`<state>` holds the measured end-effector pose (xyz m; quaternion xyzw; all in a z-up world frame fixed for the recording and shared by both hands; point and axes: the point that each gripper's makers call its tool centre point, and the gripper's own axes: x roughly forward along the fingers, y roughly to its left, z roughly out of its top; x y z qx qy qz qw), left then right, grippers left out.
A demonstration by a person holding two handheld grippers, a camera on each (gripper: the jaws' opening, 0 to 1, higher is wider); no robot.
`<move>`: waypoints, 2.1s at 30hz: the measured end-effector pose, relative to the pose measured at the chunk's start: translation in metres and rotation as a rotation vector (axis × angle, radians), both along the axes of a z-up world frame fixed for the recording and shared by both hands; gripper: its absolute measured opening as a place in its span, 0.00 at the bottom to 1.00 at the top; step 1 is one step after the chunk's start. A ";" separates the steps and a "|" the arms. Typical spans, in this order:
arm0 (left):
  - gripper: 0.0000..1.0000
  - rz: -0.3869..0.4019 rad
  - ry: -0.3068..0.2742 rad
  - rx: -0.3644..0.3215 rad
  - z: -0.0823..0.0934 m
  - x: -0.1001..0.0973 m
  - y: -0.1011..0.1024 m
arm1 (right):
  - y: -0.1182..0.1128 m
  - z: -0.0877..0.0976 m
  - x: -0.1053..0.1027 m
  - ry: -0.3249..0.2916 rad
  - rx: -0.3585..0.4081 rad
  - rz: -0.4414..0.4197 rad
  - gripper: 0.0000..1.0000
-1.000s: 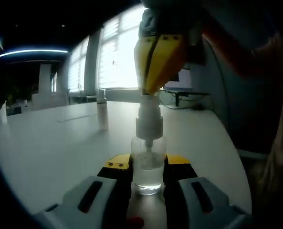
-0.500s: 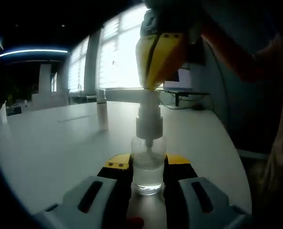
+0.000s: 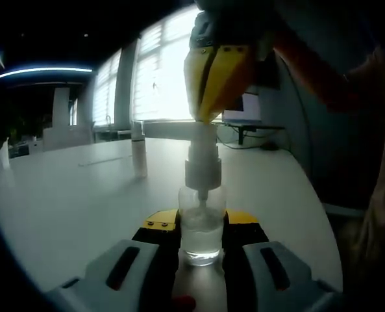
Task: Clamp pump bottle remove cover press pump head put on cover
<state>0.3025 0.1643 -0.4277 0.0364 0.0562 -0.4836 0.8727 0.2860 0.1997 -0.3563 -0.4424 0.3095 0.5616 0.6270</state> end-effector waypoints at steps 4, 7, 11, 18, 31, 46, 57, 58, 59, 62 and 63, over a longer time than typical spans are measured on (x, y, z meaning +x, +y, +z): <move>0.16 0.000 -0.001 0.001 0.000 0.001 0.001 | 0.000 0.000 -0.001 0.001 -0.017 0.012 0.00; 0.16 -0.002 -0.003 0.001 0.000 0.000 0.000 | 0.000 0.000 -0.002 0.000 -0.024 0.023 0.00; 0.16 0.000 0.000 0.000 0.000 0.000 0.000 | 0.000 0.000 -0.001 0.001 -0.029 0.027 0.00; 0.16 0.001 0.000 0.000 0.000 -0.001 0.000 | 0.001 -0.001 0.000 0.014 -0.053 0.014 0.00; 0.16 0.001 0.001 0.001 0.000 -0.001 0.000 | 0.002 -0.007 0.001 0.045 -0.116 0.005 0.00; 0.16 0.002 0.004 -0.001 0.000 -0.001 0.000 | 0.002 -0.010 0.002 0.027 -0.193 0.016 0.00; 0.16 0.000 0.001 0.000 0.002 -0.004 -0.003 | 0.000 -0.009 0.001 0.039 -0.150 0.015 0.00; 0.16 0.000 0.002 -0.001 0.002 -0.003 -0.003 | 0.001 -0.008 0.002 0.041 -0.143 0.004 0.00; 0.16 0.000 0.004 -0.002 0.001 -0.003 -0.002 | 0.000 -0.005 0.003 0.042 -0.141 -0.003 0.00; 0.16 -0.001 0.003 -0.002 0.001 -0.002 -0.001 | 0.000 -0.004 0.001 0.027 -0.139 0.015 0.00; 0.16 -0.001 0.002 -0.002 0.001 -0.001 -0.001 | 0.000 -0.002 0.001 0.024 -0.135 0.022 0.00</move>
